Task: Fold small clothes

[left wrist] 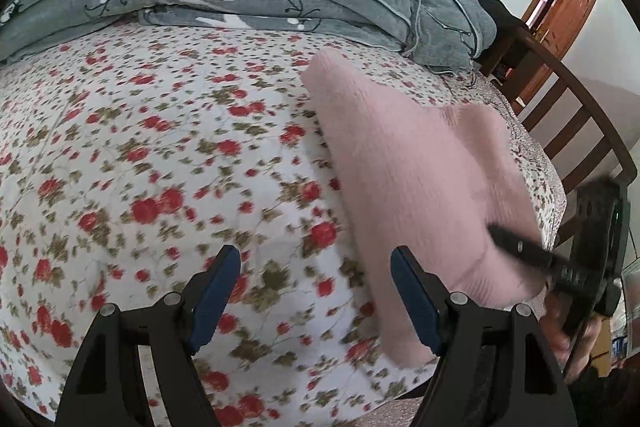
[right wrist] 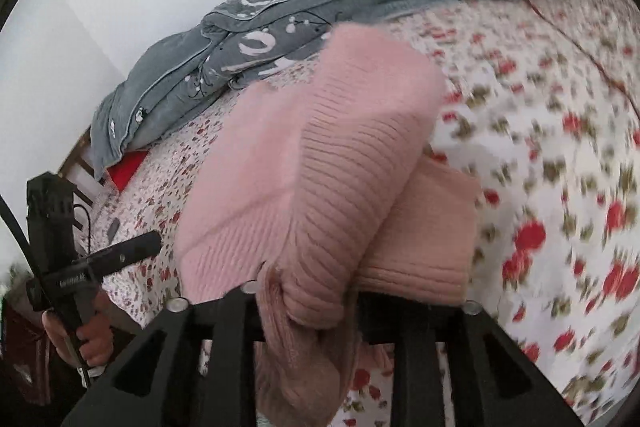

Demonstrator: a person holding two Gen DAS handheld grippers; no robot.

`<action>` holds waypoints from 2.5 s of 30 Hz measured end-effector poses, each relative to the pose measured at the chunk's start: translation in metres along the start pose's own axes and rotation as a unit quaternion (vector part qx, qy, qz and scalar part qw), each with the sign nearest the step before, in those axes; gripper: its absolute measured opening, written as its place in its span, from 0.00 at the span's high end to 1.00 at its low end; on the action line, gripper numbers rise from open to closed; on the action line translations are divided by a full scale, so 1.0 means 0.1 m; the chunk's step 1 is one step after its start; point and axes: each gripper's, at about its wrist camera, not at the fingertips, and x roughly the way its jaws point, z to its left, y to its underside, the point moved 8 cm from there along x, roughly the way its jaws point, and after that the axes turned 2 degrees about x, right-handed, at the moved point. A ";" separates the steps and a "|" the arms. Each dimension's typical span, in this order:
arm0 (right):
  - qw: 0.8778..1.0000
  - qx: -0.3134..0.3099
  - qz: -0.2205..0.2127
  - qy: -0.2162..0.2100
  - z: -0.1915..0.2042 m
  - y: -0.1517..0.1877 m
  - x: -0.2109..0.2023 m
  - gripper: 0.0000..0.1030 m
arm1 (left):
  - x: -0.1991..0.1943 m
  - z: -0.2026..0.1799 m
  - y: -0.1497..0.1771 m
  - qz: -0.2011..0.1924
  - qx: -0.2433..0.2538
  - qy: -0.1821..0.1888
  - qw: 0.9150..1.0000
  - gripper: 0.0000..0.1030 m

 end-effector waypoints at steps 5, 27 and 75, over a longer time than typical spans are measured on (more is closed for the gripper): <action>0.998 -0.034 -0.029 0.048 -0.07 0.12 -0.55 0.56 | 0.04 -0.25 -0.01 -0.001 0.022 0.019 1.000 0.26; 0.999 -0.028 -0.016 -0.005 -0.05 0.37 -0.50 0.56 | 0.34 -0.70 0.82 0.035 0.142 -0.037 0.989 0.24; 0.990 -0.123 -0.061 0.020 0.18 0.10 -0.29 0.60 | 0.18 -0.74 0.73 -0.078 0.166 -0.058 0.981 0.69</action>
